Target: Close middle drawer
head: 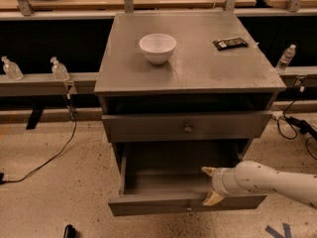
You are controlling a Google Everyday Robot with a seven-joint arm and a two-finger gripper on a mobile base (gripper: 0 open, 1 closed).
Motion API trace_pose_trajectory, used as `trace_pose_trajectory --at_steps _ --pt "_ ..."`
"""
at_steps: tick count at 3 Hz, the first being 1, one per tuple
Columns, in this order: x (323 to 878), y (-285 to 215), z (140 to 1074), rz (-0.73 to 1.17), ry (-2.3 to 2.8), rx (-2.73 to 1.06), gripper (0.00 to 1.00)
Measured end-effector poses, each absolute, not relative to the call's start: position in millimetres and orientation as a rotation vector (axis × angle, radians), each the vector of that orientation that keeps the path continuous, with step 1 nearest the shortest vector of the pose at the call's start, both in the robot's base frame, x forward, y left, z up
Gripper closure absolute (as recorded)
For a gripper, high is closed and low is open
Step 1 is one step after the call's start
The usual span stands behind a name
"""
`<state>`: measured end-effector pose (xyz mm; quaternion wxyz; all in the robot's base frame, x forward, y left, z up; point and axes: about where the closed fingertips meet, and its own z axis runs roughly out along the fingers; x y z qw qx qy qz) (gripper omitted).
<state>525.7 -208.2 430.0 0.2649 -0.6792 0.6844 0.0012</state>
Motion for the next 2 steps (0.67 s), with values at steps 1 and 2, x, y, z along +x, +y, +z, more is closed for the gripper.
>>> trace_pose_trajectory --at_steps 1,2 --pt "525.7 -208.2 430.0 0.003 1.849 -1.835 0.26" --pt "525.8 -208.2 430.0 0.003 1.849 -1.835 0.28"
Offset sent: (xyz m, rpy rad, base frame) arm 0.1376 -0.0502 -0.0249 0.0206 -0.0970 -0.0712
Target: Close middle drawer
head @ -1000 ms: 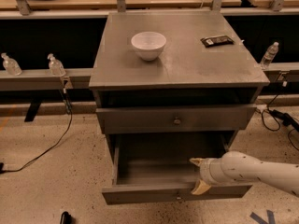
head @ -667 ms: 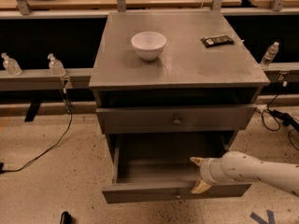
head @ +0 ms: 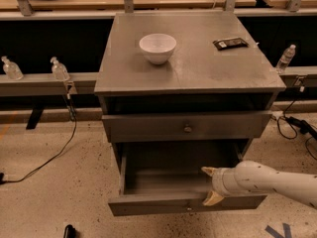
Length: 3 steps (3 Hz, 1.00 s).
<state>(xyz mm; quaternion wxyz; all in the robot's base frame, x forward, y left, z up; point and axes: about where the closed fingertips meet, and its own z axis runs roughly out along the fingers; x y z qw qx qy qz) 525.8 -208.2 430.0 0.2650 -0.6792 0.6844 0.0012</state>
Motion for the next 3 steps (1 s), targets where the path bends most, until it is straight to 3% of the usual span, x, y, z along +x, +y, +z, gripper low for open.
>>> trace_pose_trajectory --at_steps 1,3 --pt "525.8 -208.2 430.0 0.003 1.849 -1.835 0.30" --pt "525.9 -208.2 430.0 0.003 1.849 -1.835 0.07"
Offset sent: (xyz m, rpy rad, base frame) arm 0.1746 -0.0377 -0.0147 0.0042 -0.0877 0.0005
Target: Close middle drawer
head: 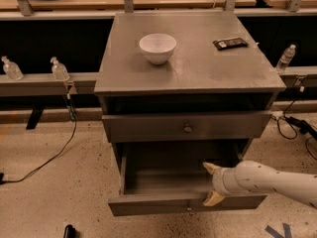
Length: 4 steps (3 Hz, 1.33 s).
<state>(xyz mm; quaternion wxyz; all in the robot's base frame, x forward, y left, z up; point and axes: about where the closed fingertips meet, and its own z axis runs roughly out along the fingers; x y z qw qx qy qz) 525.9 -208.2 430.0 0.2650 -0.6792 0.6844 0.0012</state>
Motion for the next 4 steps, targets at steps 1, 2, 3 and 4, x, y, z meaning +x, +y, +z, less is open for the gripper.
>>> trace_pose_trajectory --at_steps 1,2,3,4 --pt "524.8 -205.7 429.1 0.005 1.848 -1.842 0.02" --pt "520.6 -196.9 428.8 0.001 1.845 -1.870 0.04" --pt "530.3 -197.6 424.3 -0.028 1.853 -1.857 0.22" --pt "547.4 -207.5 429.4 -0.090 1.860 -1.820 0.44"
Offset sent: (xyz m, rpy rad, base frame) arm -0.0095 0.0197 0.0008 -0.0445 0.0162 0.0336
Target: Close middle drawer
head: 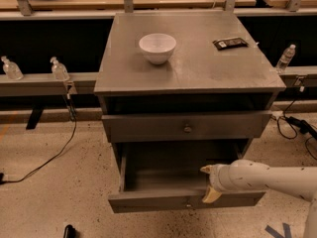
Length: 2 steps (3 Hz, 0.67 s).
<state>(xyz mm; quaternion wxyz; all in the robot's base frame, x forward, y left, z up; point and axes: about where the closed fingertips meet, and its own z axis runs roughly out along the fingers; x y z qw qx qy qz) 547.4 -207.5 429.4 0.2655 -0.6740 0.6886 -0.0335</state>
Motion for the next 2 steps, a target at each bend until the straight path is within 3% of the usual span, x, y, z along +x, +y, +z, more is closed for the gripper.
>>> trace_pose_trajectory --at_steps 2 --pt "558.2 -212.3 434.1 -0.121 1.857 -1.808 0.88"
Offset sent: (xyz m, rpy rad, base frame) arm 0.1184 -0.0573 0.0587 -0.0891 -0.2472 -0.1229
